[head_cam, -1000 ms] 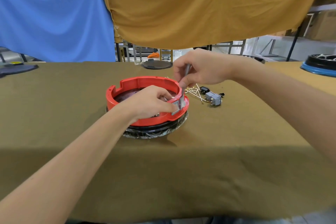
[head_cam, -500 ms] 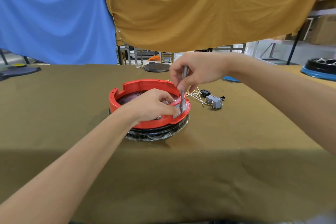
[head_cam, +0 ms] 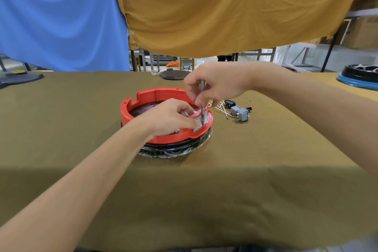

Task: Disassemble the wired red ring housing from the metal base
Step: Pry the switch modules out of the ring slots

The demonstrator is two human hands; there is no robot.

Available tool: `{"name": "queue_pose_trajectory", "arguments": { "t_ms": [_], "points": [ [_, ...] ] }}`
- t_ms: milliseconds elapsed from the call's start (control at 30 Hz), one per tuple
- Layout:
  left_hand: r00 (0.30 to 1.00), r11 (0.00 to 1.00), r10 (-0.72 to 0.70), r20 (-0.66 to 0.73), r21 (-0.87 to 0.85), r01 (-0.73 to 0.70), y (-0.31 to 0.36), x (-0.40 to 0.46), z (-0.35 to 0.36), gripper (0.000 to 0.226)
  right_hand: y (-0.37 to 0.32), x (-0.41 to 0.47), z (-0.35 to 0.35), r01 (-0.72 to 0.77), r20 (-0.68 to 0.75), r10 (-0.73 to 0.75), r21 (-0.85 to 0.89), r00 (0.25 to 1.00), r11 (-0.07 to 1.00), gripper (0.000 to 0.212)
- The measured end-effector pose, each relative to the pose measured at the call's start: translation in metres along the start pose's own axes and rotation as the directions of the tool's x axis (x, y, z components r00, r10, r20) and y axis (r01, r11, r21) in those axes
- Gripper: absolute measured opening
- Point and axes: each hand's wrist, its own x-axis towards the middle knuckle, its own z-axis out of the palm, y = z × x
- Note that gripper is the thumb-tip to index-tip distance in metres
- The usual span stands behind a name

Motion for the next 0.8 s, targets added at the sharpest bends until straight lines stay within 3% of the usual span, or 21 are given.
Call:
{"name": "queue_pose_trajectory", "arguments": {
  "t_ms": [133, 600, 700, 800],
  "points": [
    [1.0, 1.0, -0.007, -0.014, 0.01, 0.008, 0.001, -0.001, 0.0, 0.026, -0.001, 0.006, 0.001, -0.007, 0.015, 0.007, -0.042, 1.0, 0.999, 0.009],
    [1.0, 1.0, 0.009, -0.026, 0.022, -0.009, 0.003, -0.003, -0.001, 0.025, -0.009, 0.05, -0.015, -0.186, 0.275, 0.182, -0.009, 0.944, 0.982, 0.008],
    [1.0, 1.0, 0.011, -0.021, 0.024, -0.01, 0.004, -0.004, 0.0, 0.021, 0.004, 0.036, -0.014, -0.18, 0.212, 0.15, 0.131, 0.966, 0.975, 0.008],
    [1.0, 0.999, 0.014, -0.014, 0.047, -0.013, 0.004, -0.005, 0.001, 0.023, 0.032, 0.003, -0.005, -0.121, 0.002, 0.132, 0.42, 0.991, 0.899, 0.009]
  ]
}}
